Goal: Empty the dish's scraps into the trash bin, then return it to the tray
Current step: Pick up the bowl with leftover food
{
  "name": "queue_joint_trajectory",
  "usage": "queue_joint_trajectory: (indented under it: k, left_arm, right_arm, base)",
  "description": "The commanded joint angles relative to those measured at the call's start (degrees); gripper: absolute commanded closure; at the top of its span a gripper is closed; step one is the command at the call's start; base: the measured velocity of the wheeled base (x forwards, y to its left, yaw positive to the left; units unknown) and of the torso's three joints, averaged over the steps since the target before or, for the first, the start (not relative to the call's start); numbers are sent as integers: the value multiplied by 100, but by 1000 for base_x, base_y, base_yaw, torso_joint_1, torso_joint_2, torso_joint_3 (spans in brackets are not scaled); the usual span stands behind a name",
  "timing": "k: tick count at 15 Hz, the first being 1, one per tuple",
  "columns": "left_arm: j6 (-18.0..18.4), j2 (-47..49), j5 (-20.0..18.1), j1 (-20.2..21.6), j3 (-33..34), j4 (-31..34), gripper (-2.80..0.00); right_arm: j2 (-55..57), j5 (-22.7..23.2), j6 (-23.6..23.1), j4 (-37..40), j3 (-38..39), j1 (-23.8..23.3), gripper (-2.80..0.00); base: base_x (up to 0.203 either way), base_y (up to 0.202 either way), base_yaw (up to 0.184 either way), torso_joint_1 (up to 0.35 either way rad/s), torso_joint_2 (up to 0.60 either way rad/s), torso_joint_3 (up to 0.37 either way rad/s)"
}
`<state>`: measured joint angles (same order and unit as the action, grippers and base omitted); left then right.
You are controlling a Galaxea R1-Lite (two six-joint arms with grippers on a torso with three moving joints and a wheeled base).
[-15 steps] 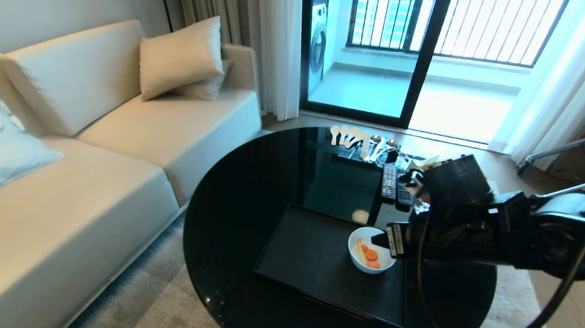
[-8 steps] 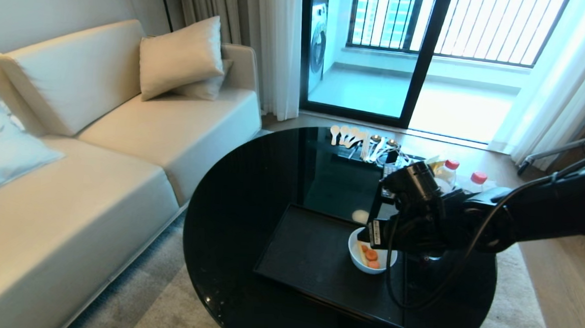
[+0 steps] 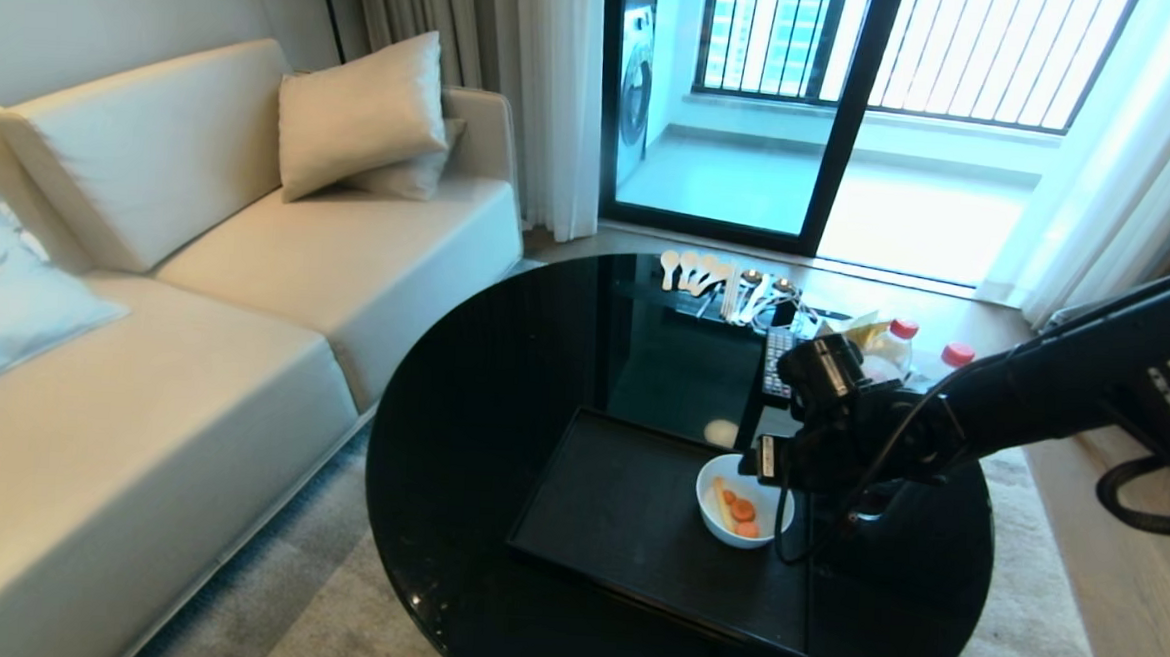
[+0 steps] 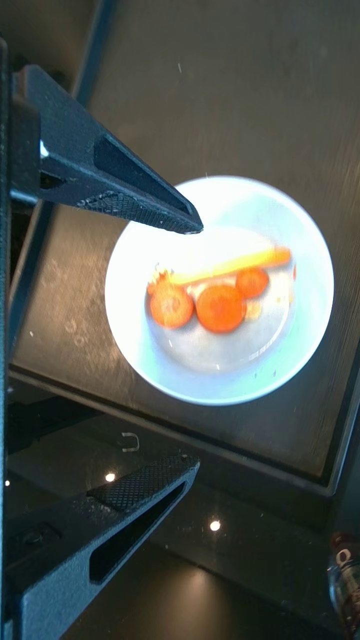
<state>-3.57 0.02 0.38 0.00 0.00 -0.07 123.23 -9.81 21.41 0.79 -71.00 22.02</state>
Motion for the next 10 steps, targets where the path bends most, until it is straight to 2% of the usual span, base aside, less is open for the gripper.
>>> queue_joint_trajectory:
  k: [1,10]
  left_arm:
    - [-3,-2,6,0,0,-1,0]
    - [-3,-2,6,0,0,-1,0]
  right_arm:
    - [167,-3,5,0,-2,-66,-280]
    - [611,-47,4,-32,-121,-146,-280]
  base:
    - [0,0,0,0,0,0]
    - [0,0,0,0,0,0]
